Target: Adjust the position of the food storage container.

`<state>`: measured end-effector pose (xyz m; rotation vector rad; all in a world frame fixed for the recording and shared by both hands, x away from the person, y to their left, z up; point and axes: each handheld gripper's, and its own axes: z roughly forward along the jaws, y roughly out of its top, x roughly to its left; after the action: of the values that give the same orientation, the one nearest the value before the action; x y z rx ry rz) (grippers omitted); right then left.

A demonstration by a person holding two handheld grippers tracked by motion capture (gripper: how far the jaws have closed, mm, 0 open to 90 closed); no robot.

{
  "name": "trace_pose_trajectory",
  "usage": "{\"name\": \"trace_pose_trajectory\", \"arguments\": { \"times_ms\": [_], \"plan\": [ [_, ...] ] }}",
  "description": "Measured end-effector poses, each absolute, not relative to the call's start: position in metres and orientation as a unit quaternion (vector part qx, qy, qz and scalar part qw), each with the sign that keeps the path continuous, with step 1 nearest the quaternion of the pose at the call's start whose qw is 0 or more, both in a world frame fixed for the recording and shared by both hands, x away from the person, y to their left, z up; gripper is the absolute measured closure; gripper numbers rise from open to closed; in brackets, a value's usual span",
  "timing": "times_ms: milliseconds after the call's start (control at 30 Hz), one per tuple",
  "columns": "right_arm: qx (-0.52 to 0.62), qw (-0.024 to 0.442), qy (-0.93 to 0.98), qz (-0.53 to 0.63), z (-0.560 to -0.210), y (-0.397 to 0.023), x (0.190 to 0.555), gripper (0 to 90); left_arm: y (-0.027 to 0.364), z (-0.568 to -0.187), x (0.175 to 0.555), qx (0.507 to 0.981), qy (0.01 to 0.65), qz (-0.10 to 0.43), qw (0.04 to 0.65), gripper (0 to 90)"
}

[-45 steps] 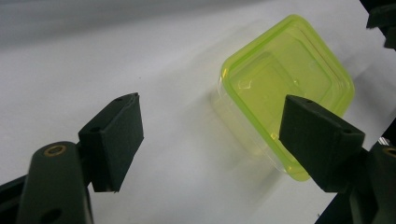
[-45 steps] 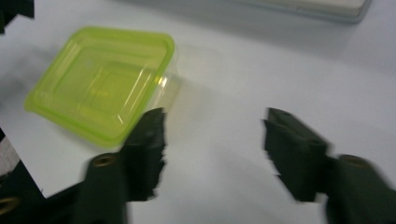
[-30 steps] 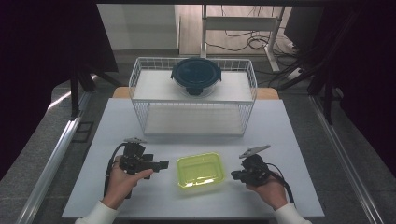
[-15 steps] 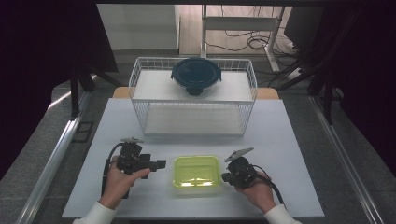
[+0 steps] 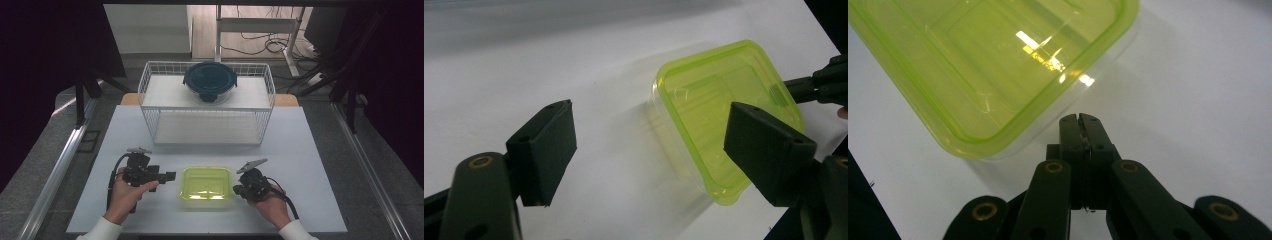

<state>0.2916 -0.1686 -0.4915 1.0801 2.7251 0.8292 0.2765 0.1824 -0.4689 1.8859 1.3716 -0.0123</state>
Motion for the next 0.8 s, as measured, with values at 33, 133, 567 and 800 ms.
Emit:
{"name": "trace_pose_trajectory", "arguments": {
  "times_ms": [33, 133, 567, 800],
  "plan": [
    [0.354, 0.048, 0.894, 0.272, -0.492, -0.169, 0.292, 88.5, 0.182, -0.469, 0.277, 0.743, 0.541, -0.005, 0.394, 20.8],
    [0.367, 0.056, 0.884, 0.284, -0.488, -0.178, 0.294, 88.4, 0.183, -0.469, 0.277, 0.744, 0.539, -0.006, 0.395, 20.8],
    [0.419, 0.059, 0.822, 0.382, -0.463, -0.223, 0.300, 57.5, 0.180, -0.466, 0.275, 0.755, 0.527, 0.006, 0.391, 21.0],
    [0.439, 0.040, 0.798, 0.411, -0.462, -0.224, 0.302, 26.5, 0.180, -0.465, 0.273, 0.754, 0.526, 0.007, 0.393, 21.0]
  ]
}}
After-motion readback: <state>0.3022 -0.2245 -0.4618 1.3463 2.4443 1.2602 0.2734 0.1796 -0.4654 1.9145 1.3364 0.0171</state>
